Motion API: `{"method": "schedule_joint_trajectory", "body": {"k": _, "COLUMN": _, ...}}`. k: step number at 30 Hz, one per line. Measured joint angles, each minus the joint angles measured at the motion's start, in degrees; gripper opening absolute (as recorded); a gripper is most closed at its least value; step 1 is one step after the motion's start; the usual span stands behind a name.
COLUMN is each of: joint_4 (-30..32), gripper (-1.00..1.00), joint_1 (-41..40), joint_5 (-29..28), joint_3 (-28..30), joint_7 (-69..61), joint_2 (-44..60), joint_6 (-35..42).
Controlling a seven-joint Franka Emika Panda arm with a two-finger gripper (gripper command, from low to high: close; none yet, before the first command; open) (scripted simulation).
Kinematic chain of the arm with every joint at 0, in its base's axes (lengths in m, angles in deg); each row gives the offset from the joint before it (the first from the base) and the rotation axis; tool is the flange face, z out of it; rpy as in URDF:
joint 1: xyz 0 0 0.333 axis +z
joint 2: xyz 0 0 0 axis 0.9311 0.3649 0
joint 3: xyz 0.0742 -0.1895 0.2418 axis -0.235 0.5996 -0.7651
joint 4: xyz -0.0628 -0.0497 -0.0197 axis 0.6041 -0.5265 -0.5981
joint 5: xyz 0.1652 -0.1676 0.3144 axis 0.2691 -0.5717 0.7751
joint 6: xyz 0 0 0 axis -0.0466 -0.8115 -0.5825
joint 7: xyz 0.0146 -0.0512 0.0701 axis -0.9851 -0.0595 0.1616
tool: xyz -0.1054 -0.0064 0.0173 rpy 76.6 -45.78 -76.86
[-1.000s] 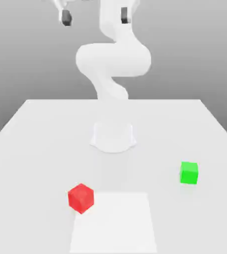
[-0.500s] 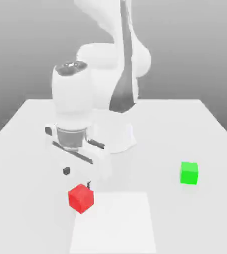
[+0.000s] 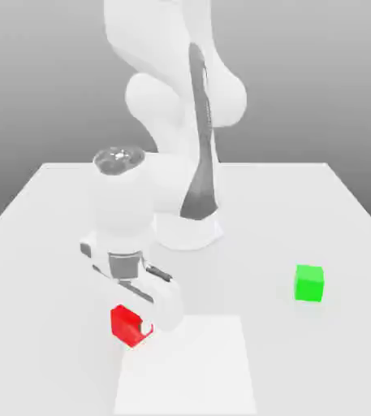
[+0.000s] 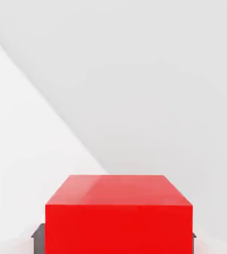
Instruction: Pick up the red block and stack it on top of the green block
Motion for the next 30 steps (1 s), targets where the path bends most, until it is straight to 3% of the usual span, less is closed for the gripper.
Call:
{"method": "schedule_joint_trajectory", "body": {"k": 4, "joint_4": 1.2, "gripper": -1.00, "joint_1": 1.6, "joint_5": 0.7, "joint_3": -1.2, "joint_7": -0.2, "joint_2": -7.3, "joint_6": 6.1}}
{"method": "schedule_joint_trajectory", "body": {"k": 21, "joint_4": 6.2, "gripper": -1.00, "joint_1": 38.1, "joint_5": 15.1, "joint_3": -23.9, "joint_7": -2.8, "joint_2": -21.3, "joint_6": 14.5}}
{"method": "schedule_joint_trajectory", "body": {"k": 23, "joint_4": 6.4, "gripper": -1.00, "joint_1": 38.8, "joint_5": 13.5, "joint_3": -26.1, "joint_7": -1.3, "joint_2": -20.5, "joint_6": 13.7}}
{"method": "schedule_joint_trajectory", "body": {"k": 30, "joint_4": 6.1, "gripper": -1.00, "joint_1": 31.7, "joint_5": -0.6, "joint_3": -30.3, "joint_7": 8.6, "joint_2": -11.2, "joint_6": 5.9}}
